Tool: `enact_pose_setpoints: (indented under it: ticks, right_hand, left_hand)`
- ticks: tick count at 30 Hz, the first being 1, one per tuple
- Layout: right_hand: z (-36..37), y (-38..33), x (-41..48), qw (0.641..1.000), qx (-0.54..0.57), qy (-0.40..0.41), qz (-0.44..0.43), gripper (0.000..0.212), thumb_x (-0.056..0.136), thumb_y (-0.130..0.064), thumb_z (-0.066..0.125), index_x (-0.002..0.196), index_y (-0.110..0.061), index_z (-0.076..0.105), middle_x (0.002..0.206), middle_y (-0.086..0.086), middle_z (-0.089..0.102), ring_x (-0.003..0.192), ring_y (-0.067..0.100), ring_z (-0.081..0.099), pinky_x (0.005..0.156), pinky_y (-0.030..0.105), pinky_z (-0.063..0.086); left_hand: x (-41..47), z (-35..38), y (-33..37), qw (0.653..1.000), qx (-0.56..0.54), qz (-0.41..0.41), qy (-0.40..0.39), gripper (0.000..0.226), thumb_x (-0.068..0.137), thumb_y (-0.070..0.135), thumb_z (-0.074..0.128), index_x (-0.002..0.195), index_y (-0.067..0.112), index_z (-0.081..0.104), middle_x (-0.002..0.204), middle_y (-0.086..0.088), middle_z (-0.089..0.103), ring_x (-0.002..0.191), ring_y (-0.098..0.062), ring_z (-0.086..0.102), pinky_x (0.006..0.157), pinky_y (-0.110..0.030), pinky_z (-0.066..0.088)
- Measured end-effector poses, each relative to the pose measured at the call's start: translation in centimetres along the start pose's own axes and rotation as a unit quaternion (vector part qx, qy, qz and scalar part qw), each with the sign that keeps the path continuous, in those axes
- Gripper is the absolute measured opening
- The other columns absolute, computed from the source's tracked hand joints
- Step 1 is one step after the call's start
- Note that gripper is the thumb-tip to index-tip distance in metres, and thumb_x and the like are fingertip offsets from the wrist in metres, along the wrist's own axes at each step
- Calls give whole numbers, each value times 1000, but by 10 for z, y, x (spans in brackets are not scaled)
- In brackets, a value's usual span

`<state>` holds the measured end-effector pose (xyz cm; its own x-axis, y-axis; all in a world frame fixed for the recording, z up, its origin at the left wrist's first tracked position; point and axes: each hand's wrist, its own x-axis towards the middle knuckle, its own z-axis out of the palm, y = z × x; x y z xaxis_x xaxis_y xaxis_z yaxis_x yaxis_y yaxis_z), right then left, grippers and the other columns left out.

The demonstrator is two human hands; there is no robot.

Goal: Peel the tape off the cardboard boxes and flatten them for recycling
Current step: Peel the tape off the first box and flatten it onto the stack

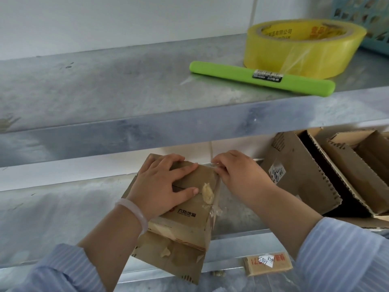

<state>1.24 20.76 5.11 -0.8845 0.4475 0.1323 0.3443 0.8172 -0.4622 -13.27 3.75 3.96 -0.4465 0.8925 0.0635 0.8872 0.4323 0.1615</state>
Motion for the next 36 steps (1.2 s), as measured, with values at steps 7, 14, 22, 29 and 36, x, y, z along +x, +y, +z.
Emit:
enact_pose_setpoints:
  ticks: [7,14,22,29,36]
  right_hand:
    - [-9,-2,9,998,-8,-36,42,17,95,-20,55,94,-15,71,96,2,67,92,21,61,83,33,49]
    - [-3,-1,-1,999,26,31,-2,11,96,-17,50,94,-14,60,96,-2,48,92,20,51,81,33,41]
    - [-14,3,-4,938,316,-40,137,16,94,-10,57,82,-18,64,77,2,72,66,7,67,61,18,54]
    - [0,5,-1,954,250,50,155,8,82,-17,74,80,-24,70,65,-9,68,59,2,65,56,7,46]
    - [11,4,-15,994,90,57,6,23,89,-15,60,110,-20,68,105,-3,59,90,15,59,86,31,50]
  left_hand:
    - [0,-2,3,1000,-1,-8,-5,69,73,86,21,137,62,30,145,25,28,131,-8,20,114,-32,16]
    - [3,-2,11,1000,0,-30,4,70,75,85,18,140,59,30,146,21,28,126,-4,12,114,-34,14]
    - [5,-3,13,999,4,-31,13,63,81,80,28,139,57,33,144,20,32,124,-4,14,114,-34,14]
    - [4,-4,14,999,-5,-36,11,69,77,84,22,139,57,35,145,20,32,128,-7,17,114,-34,15]
    - [4,-1,12,999,-9,-35,15,69,77,82,23,139,56,34,145,20,32,125,-4,15,113,-34,14]
